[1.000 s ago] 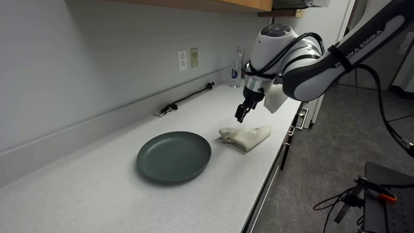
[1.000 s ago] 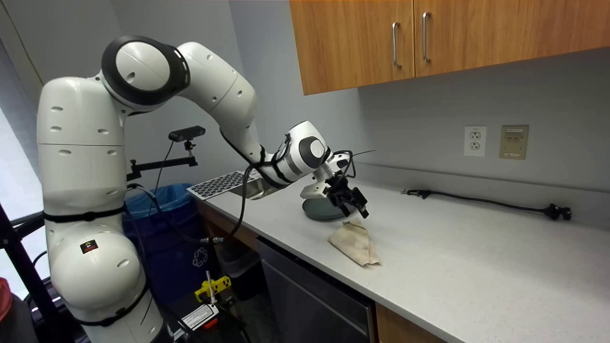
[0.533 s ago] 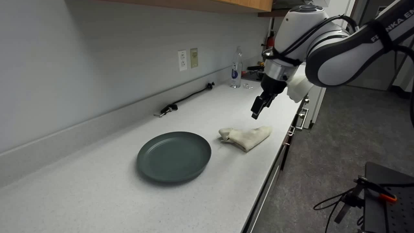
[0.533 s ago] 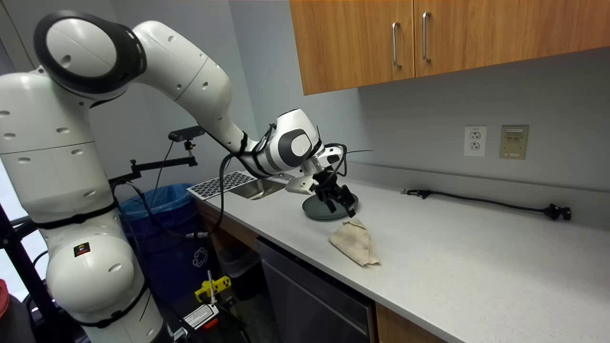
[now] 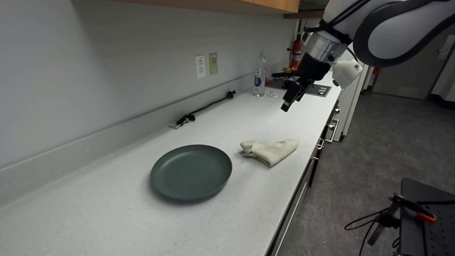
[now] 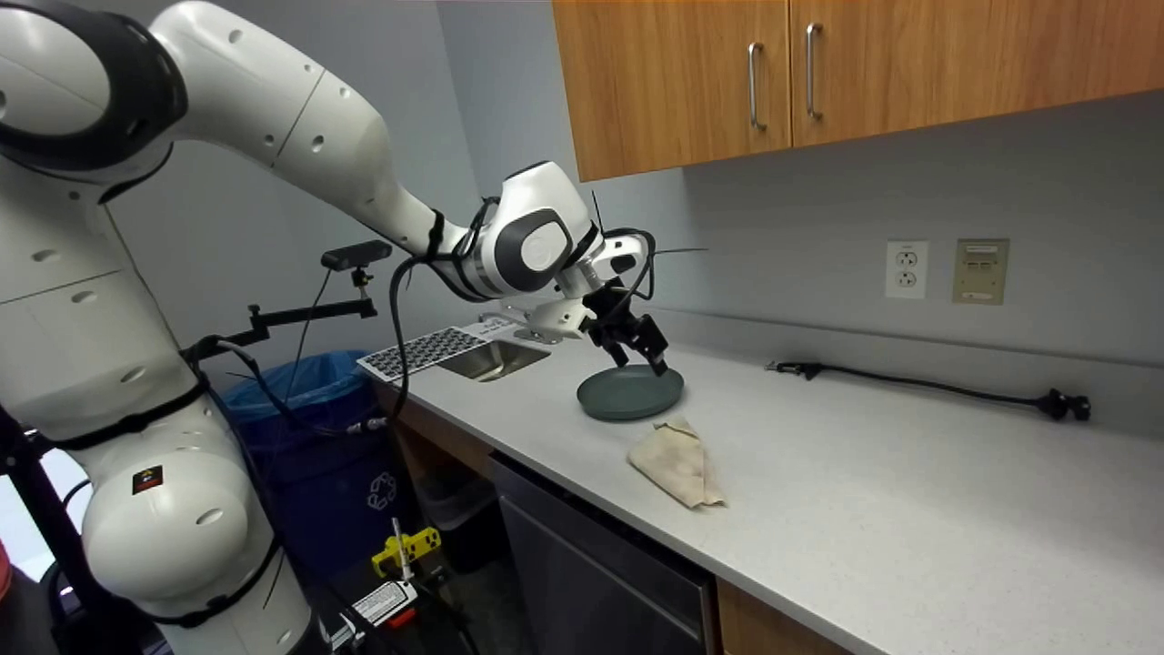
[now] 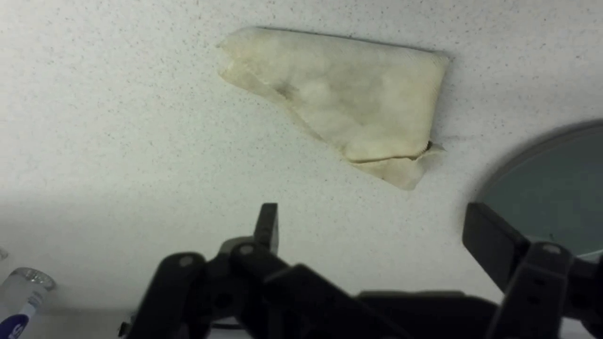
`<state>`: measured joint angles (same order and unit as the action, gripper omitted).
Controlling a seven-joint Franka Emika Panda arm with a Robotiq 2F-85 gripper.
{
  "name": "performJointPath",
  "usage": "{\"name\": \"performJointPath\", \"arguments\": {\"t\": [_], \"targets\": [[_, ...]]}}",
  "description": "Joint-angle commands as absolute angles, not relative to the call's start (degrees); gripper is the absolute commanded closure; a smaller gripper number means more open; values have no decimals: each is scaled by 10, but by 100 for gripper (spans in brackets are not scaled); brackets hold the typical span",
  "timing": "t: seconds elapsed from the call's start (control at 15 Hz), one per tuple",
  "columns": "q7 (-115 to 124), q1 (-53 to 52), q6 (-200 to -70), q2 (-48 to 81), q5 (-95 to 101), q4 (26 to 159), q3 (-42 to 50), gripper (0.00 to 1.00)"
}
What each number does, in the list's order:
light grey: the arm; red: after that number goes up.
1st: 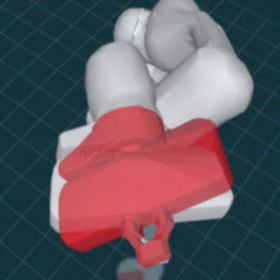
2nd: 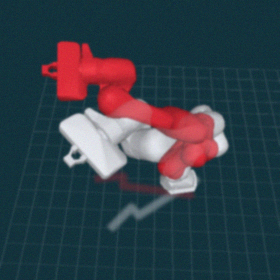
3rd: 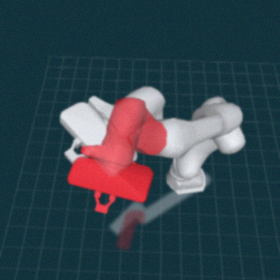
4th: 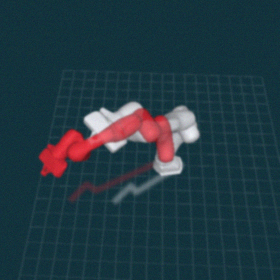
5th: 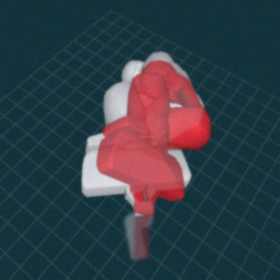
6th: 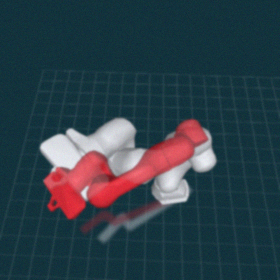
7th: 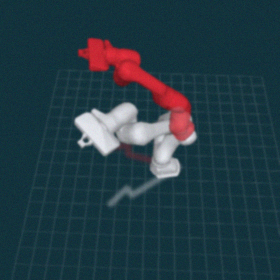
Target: Fold the towel into a triangle twice
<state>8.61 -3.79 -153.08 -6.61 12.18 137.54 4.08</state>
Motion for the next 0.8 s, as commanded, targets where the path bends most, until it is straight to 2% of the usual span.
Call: {"name": "performJointPath", "arguments": {"t": [0.0,0.73], "targets": [[56,-20,-1518,-109,102,1390,22,0],[73,-11,-1528,-112,110,1393,13,0]]}}
